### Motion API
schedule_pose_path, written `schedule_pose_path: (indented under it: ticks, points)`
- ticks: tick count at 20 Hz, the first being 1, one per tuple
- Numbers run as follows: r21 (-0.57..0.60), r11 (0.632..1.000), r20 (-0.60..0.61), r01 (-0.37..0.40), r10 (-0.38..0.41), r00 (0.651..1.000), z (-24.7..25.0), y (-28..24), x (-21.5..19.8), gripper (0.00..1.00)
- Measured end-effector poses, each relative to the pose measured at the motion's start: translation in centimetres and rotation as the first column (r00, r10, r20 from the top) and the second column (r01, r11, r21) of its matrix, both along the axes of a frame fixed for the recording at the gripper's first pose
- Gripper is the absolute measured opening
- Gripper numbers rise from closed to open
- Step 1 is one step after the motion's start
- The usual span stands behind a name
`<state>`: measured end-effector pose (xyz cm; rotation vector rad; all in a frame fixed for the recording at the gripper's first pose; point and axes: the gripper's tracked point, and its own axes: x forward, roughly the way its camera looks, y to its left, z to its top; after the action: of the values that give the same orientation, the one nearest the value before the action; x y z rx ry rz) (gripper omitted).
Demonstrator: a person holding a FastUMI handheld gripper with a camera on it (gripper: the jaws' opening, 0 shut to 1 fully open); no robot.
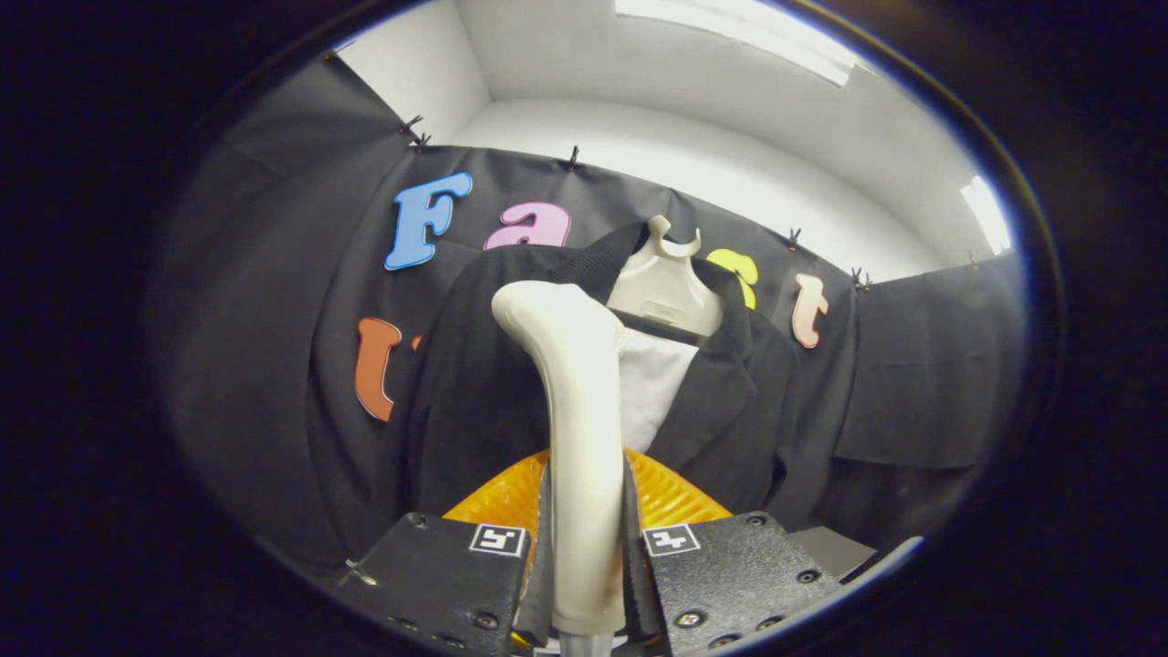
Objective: Iron the clothes twice with a garment steamer, once on the left side and once on the right side.
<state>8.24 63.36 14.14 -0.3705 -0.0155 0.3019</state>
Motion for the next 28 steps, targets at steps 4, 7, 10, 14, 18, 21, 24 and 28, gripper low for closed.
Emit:
schedule_pose_path:
  ticks: [4,7,10,14,18,21,24,28]
  points:
    - [-0.024,1.0,-0.022,0.005,-0.006,1.0,-2.5,-0.2,-1.8,0.34]
    - [-0.036,0.999,-0.039,0.012,-0.014,0.999,-3.6,-0.5,-1.9,0.34]
    - [-0.048,0.999,-0.056,0.011,-0.014,0.998,-4.9,-0.6,-2.4,0.34]
    - [-0.065,0.998,-0.078,0.019,-0.024,0.997,-6.5,-1.1,-2.9,0.34]
    - [-0.081,0.996,-0.095,0.02,-0.028,0.995,-7.9,-1.3,-3.2,0.34]
    - [-0.095,0.995,-0.11,0.023,-0.033,0.993,-9.3,-1.5,-3.7,0.34]
    - [-0.103,0.994,-0.126,0.03,-0.043,0.991,-10.7,-1.7,-4.1,0.34]
    - [-0.115,0.993,-0.151,0.037,-0.055,0.987,-12.6,-2.2,-4.6,0.34]
